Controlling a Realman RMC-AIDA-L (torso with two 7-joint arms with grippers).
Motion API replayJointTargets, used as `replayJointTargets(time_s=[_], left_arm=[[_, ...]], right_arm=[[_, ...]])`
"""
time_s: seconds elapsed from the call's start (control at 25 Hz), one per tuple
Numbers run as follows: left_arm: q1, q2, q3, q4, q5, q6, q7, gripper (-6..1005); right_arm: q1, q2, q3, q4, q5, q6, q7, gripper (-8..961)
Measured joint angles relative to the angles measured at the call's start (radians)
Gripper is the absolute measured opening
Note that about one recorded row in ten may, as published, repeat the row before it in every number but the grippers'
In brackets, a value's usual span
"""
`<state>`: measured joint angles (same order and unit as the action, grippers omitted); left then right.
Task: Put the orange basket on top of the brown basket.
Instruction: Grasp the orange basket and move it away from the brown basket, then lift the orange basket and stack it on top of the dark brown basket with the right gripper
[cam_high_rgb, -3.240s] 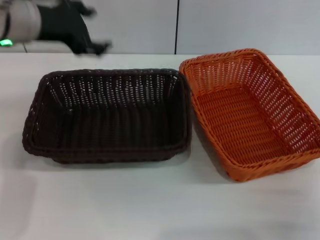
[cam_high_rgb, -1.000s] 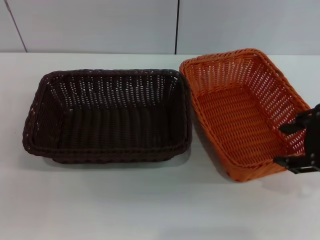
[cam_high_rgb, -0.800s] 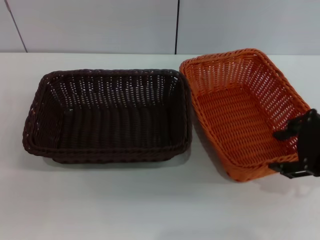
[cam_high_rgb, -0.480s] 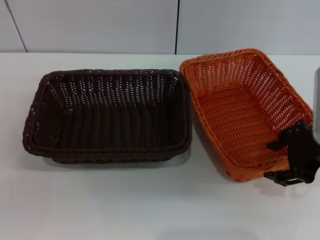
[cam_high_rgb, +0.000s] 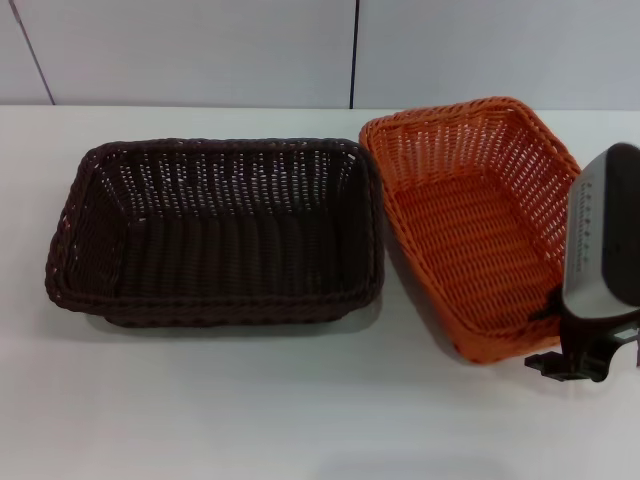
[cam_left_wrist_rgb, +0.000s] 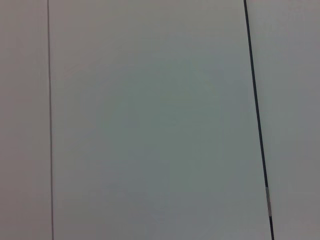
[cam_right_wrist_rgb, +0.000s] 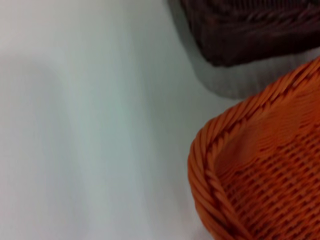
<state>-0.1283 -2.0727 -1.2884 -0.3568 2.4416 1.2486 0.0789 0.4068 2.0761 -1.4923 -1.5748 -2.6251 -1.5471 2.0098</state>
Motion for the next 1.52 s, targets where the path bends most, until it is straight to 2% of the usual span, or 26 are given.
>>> replayJointTargets(time_s=[0.16,0.36,0.8,1.28,1.36,1.52], left_arm=[[0.0,0.001,0.0,0.006,0.0,0.0,-0.001,785],[-0.002,0.003,-0.001,0.007,0.0,0.0,0.001,785],[-0.008,0.005,0.0,0.012,0.006,0.007,0.002,785],[-0.034,0.007,0.0,0.031,0.005,0.007,0.002,784],[-0.034,0.007,0.0,0.032,0.004,0.007,0.002,784],[-0.035,0.006,0.0,0.037,0.003,0.005,0.001,785]], right_arm=[[-0.002,0.0,-0.046,0.001,-0.044,0.0,0.019,508],[-0.007,0.001,-0.065,-0.012,-0.062,0.005,0.041,328],[-0.018,0.002,-0.128,-0.146,-0.205,0.056,0.247,196],[-0.013,0.001,-0.224,-0.351,-0.293,0.11,0.313,189],[-0.006,-0.002,-0.236,-0.386,-0.293,0.143,0.275,189],[-0.006,-0.002,-0.3,-0.395,-0.294,0.252,0.079,189]])
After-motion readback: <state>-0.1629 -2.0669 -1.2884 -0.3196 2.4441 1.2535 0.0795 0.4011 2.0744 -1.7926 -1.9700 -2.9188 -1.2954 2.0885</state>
